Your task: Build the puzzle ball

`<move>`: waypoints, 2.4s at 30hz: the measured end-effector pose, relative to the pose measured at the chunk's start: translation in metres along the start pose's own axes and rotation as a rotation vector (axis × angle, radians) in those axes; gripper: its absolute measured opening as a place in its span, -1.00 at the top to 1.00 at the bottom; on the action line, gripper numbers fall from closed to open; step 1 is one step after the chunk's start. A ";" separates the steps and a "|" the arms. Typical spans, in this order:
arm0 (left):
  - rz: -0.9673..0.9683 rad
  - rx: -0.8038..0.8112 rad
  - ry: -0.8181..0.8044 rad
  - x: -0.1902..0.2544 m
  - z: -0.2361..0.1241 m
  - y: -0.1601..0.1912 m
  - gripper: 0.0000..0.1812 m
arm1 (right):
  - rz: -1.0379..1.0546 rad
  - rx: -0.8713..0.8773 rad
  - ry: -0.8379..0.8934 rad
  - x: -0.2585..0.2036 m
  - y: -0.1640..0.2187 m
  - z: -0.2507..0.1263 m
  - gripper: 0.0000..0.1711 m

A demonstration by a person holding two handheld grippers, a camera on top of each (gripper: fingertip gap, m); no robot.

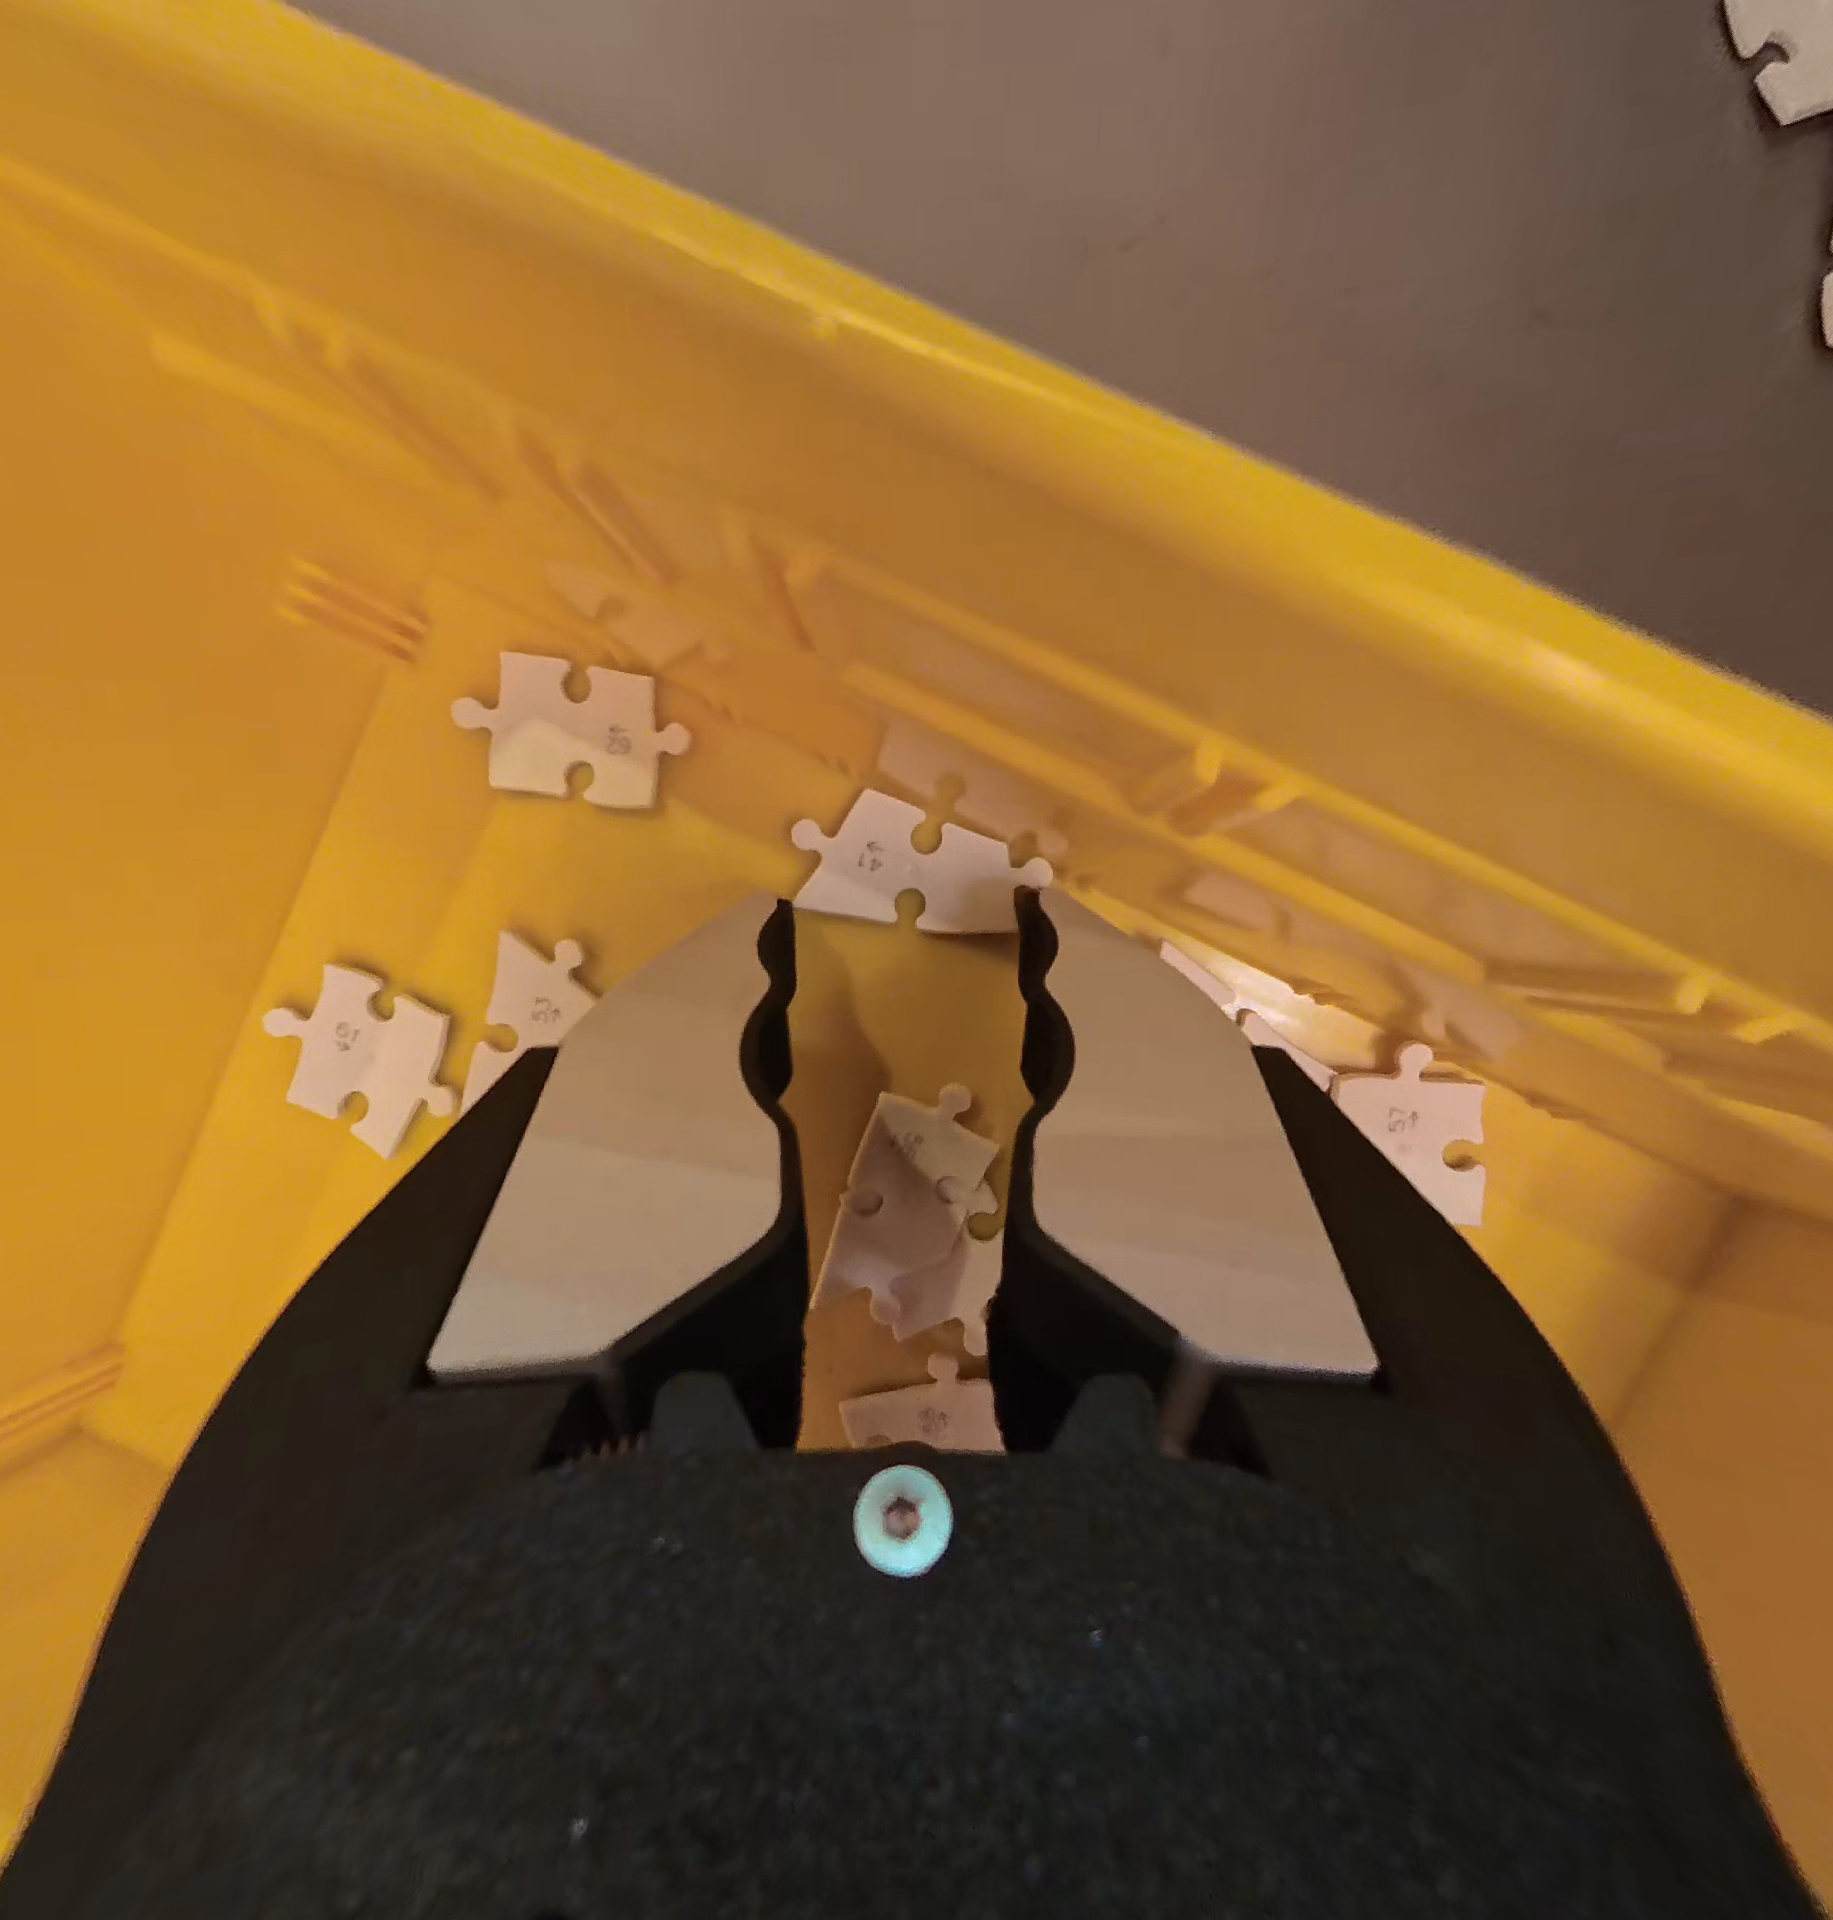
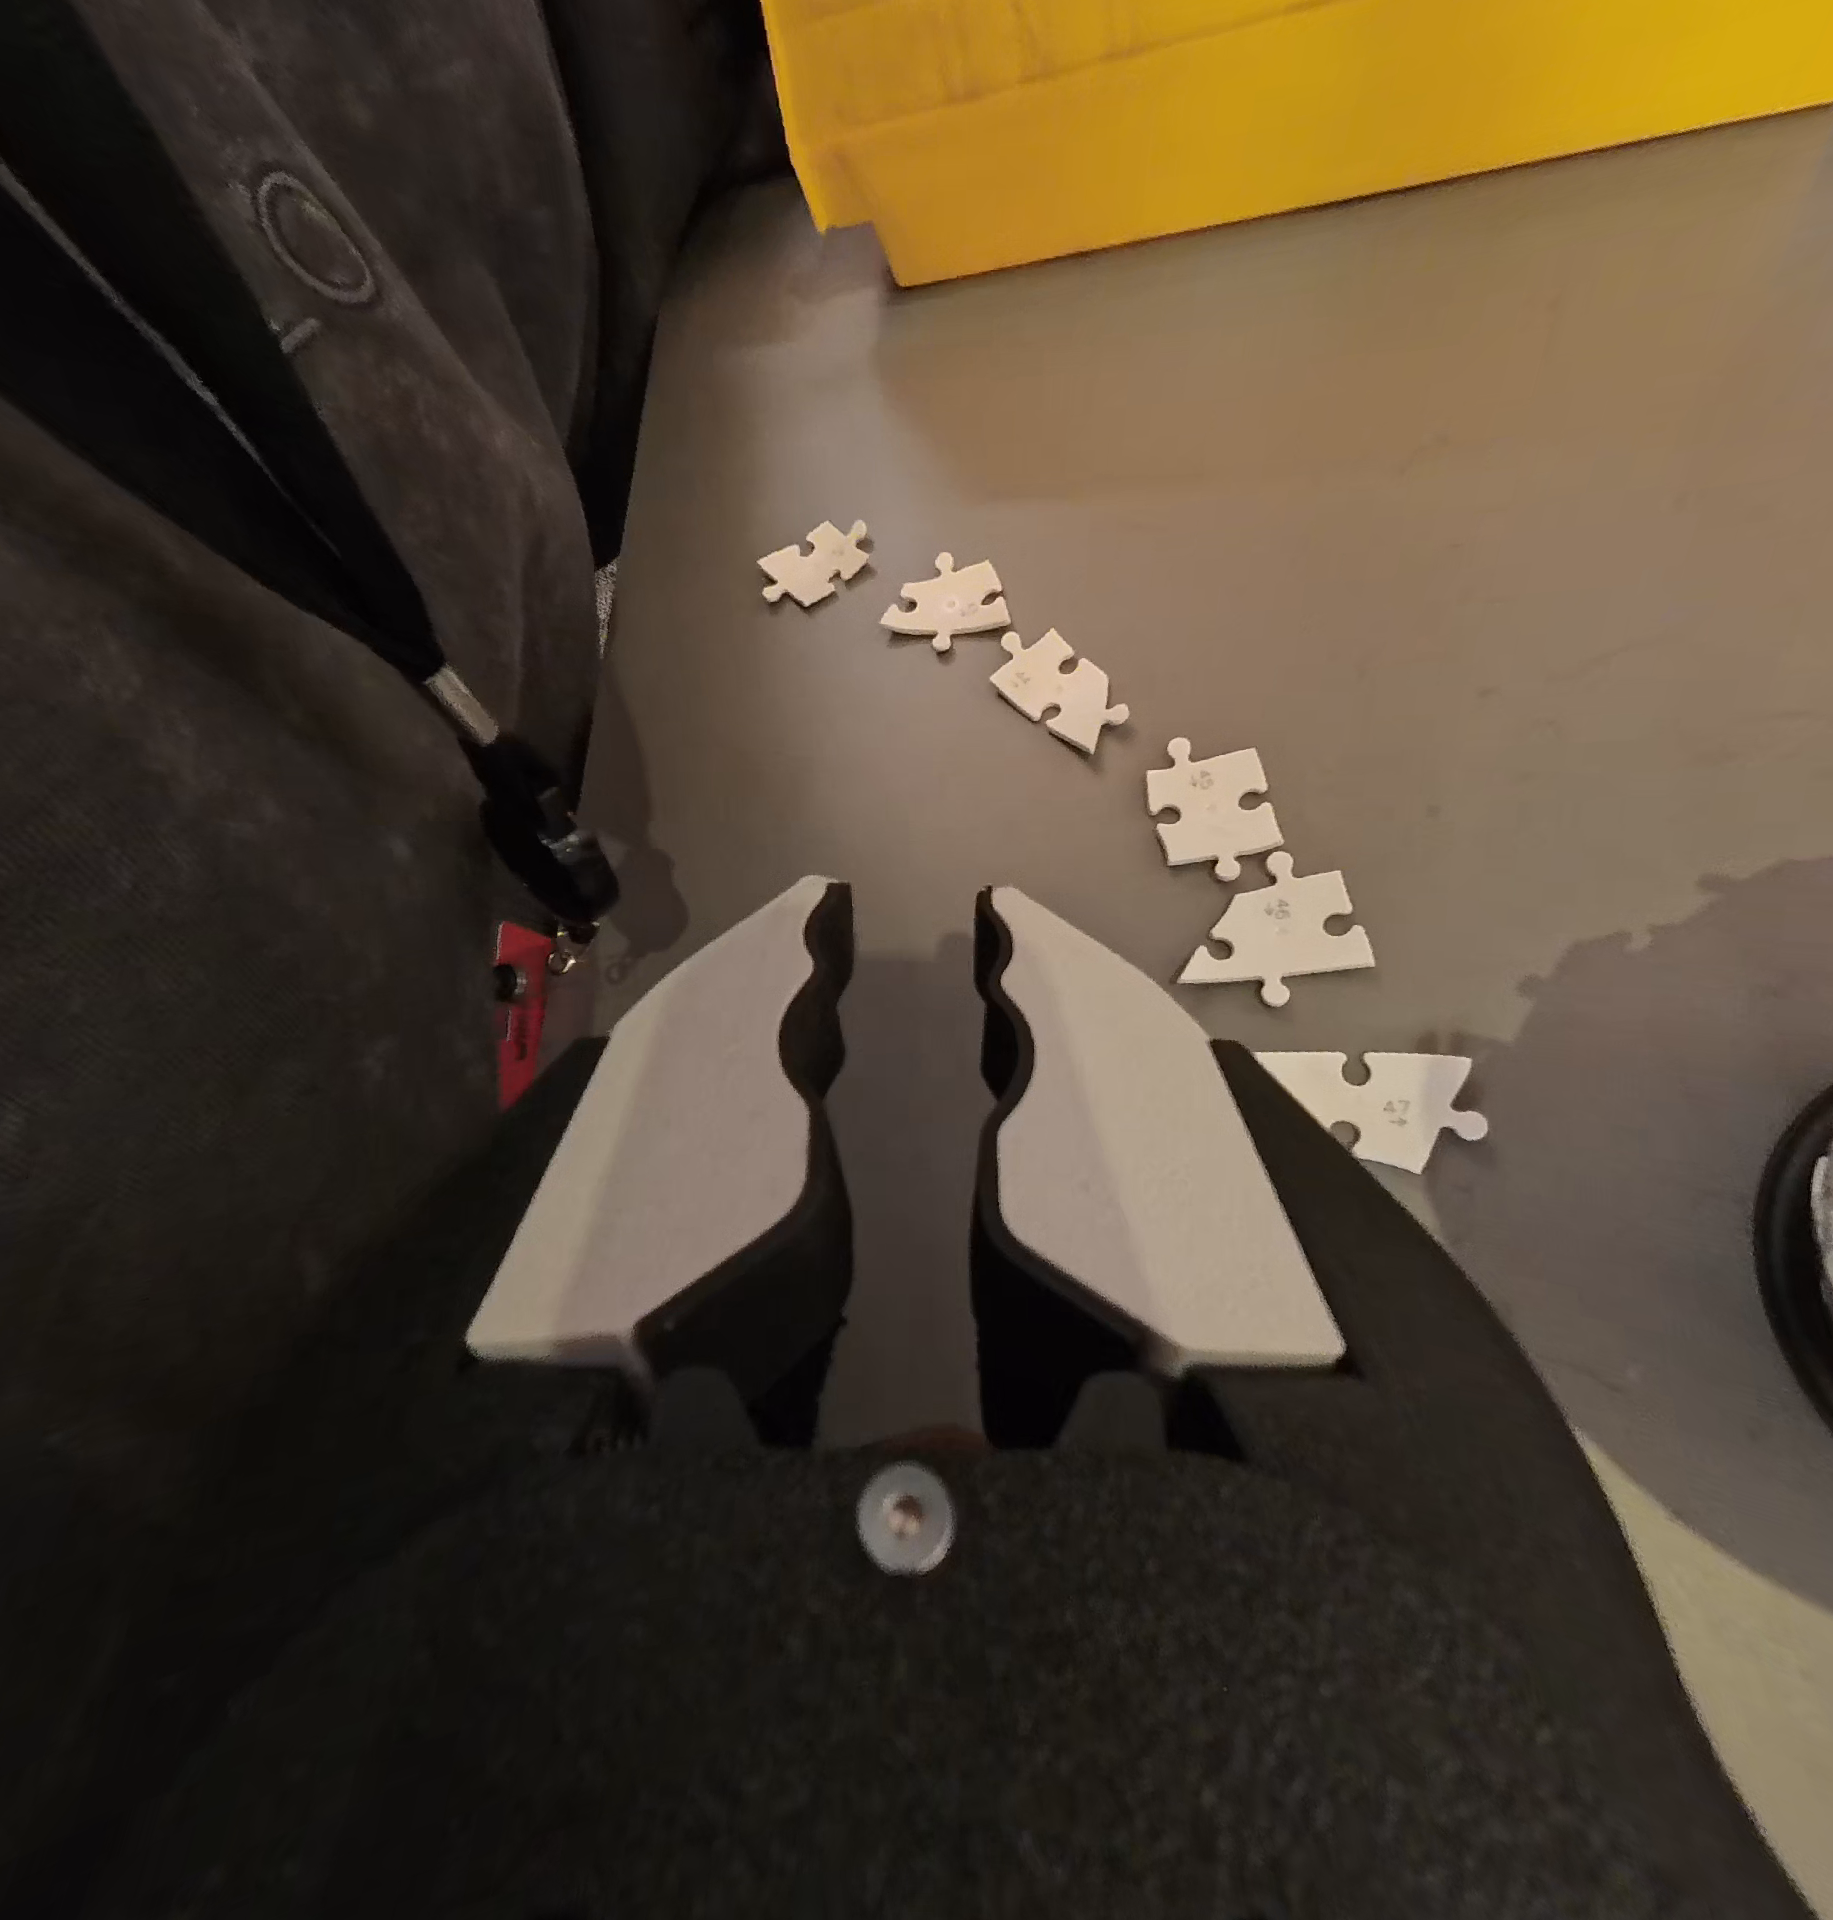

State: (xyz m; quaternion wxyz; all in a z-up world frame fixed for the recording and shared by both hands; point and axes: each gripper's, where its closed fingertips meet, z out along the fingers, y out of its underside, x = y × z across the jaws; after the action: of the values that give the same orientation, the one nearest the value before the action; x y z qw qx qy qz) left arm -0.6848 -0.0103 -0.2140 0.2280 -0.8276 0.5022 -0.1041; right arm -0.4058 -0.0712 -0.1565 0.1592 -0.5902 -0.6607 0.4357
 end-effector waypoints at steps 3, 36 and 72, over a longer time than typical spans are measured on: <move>-0.010 -0.015 -0.043 -0.006 -0.004 0.003 0.55 | -0.005 0.007 0.002 -0.001 -0.003 -0.002 0.73; 0.197 0.315 0.032 0.217 -0.003 -0.306 0.55 | -0.047 0.163 0.057 -0.043 0.023 -0.114 0.75; 0.075 0.248 -0.311 0.233 0.071 -0.328 0.52 | 0.223 0.251 -0.128 -0.039 0.070 -0.102 0.98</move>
State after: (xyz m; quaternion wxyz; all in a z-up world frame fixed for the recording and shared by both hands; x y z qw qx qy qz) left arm -0.2888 -0.0669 -0.1309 0.4067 -0.7799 0.4749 -0.0276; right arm -0.2773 -0.0724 -0.1400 0.1398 -0.6064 -0.5402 0.5665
